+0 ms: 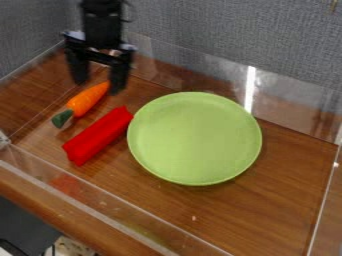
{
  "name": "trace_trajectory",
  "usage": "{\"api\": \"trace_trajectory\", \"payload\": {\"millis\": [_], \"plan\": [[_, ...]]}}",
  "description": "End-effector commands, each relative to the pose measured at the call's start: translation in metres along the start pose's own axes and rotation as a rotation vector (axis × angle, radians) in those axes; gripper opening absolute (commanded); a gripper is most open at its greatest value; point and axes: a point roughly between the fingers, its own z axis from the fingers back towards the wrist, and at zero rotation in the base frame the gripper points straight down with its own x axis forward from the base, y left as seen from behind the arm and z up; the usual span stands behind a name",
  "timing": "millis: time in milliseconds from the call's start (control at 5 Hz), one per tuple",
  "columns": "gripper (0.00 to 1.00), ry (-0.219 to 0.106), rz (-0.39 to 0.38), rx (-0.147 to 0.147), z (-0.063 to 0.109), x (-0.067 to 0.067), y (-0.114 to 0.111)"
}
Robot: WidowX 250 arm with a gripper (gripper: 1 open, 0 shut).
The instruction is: Put the carrot on the green plate
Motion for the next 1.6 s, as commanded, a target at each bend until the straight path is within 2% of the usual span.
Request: {"api": "trace_trajectory", "payload": {"millis": [0,200,600,1000,1400], "plan": [[1.00,-0.066,-0.002,0.012,0.005,0.012,0.026],[1.00,-0.066,0.000,0.002,-0.008,0.020,0.032],[1.00,-0.074,-0.020,-0.008,-0.025,0.038,0.027],[1.00,-0.080,-0.043,-0.008,-0.033,0.050,0.021],[1.00,-0.087,-0.048,0.000,-0.041,0.059,0.024]]}}
